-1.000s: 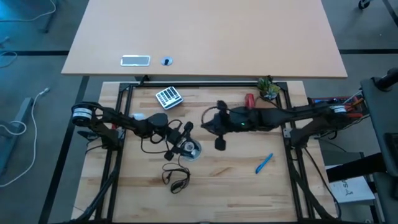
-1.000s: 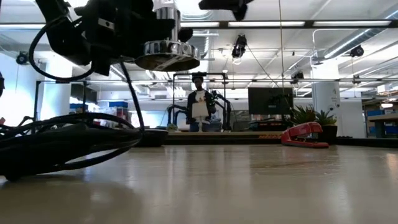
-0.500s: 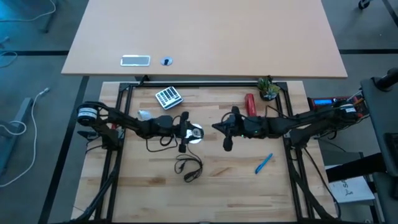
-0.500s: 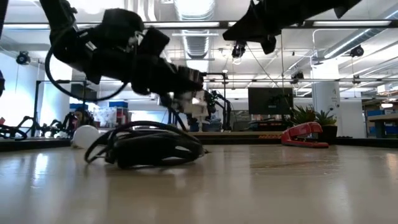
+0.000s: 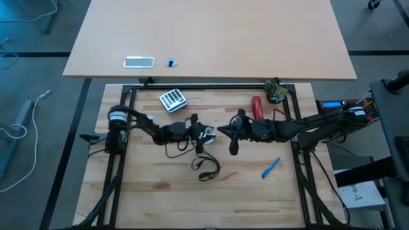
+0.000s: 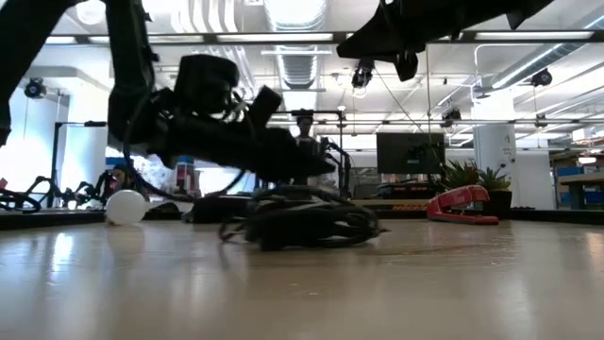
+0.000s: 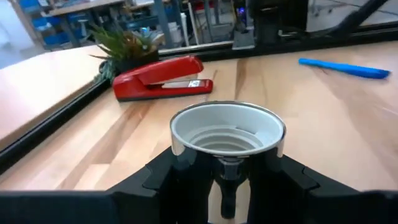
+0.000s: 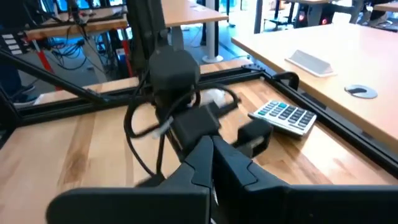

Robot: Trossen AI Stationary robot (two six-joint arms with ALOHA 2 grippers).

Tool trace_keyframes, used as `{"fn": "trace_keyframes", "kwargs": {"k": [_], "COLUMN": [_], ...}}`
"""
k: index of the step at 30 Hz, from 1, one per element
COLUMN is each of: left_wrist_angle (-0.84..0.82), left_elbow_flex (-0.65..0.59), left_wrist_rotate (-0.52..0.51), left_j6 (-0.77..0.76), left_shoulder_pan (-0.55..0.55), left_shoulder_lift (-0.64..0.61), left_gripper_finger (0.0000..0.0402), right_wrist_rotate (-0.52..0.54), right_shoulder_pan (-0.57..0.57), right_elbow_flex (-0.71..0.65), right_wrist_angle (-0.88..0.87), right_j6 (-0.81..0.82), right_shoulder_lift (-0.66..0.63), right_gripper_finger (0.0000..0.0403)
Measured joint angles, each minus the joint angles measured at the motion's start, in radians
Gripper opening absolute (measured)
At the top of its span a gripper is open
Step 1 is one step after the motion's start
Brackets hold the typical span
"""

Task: Screw lightbulb
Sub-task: Remove the white lightbulb from the silver lamp

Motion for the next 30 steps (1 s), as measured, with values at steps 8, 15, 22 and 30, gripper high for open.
{"fn": "trace_keyframes", "kwargs": {"k": [8, 15, 22, 30], "left_wrist_angle": [-0.007, -0.087, -0.174, -0.190], "left_elbow_flex": [0.056, 0.070, 0.103, 0.107], "left_wrist_rotate": [-0.082, -0.122, -0.122, -0.120], "left_j6": [-0.014, -0.061, -0.104, -0.114], "left_shoulder_pan": [-0.002, 0.001, 0.004, 0.004], "left_shoulder_lift": [0.064, 0.063, 0.063, 0.063], "left_gripper_finger": [0.0161, 0.0162, 0.0172, 0.0167], "right_wrist_rotate": [-0.002, -0.002, -0.002, -0.001], "right_shoulder_pan": [0.013, 0.015, 0.017, 0.017], "right_elbow_flex": [-0.002, -0.004, -0.004, -0.004], "right_wrist_angle": [0.000, -0.001, 0.004, 0.003], "right_j6": [-0.003, -0.004, 0.000, 0.000], "right_shoulder_lift": [0.000, 0.000, 0.000, 0.001], "right_gripper_finger": [0.0000, 0.0000, 0.0000, 0.0000]}}
